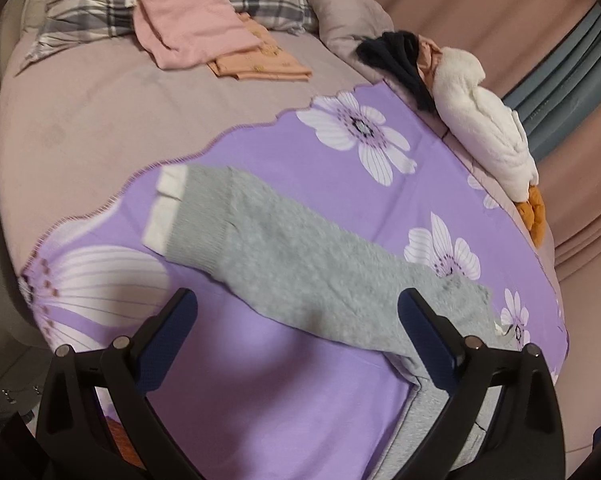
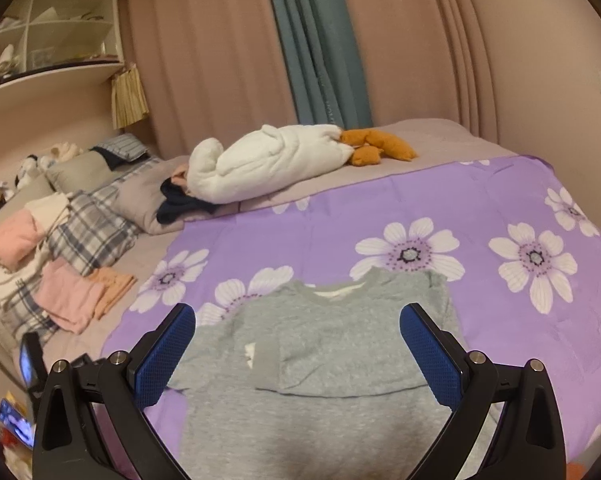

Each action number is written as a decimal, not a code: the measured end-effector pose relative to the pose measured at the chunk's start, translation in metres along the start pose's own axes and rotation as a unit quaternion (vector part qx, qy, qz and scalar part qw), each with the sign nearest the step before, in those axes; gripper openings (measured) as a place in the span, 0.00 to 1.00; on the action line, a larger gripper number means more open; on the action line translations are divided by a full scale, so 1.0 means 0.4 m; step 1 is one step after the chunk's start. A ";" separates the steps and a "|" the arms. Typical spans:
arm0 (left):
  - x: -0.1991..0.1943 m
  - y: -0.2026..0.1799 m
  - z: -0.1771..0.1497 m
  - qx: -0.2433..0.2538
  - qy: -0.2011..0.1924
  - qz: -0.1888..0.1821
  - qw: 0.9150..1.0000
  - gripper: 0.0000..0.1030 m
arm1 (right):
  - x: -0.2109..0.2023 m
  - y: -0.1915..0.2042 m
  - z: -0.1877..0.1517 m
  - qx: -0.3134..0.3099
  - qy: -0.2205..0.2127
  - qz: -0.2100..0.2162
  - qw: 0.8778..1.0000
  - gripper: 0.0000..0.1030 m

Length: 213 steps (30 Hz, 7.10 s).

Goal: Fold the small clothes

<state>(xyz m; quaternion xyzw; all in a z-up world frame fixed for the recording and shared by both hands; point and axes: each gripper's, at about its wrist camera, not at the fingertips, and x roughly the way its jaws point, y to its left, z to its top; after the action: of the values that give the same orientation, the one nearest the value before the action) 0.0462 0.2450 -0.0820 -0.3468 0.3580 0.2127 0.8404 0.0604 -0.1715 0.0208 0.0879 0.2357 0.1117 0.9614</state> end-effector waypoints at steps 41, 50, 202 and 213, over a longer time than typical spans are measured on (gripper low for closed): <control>0.127 0.061 0.033 -0.075 -0.032 0.037 0.996 0.20 | 0.016 -0.040 -0.041 0.016 0.021 -0.026 0.999 0.98; -0.027 -0.194 0.029 0.061 -0.080 -0.091 0.991 0.20 | 0.025 -0.042 -0.041 0.019 0.025 -0.034 0.999 0.98; 0.304 -0.416 -0.232 0.321 0.167 -0.108 0.926 0.56 | 0.396 -0.224 -0.048 0.100 0.145 -0.065 0.982 0.17; 0.304 -0.418 -0.239 0.323 0.164 -0.105 0.926 0.57 | 0.375 -0.331 -0.127 0.154 0.186 -0.075 0.968 0.17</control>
<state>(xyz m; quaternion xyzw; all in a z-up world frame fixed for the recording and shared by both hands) 0.1836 0.0760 -0.1492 -0.1216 0.5017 -0.0634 0.8541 0.1891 -0.2543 -0.1180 0.1941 0.4307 0.0157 0.8812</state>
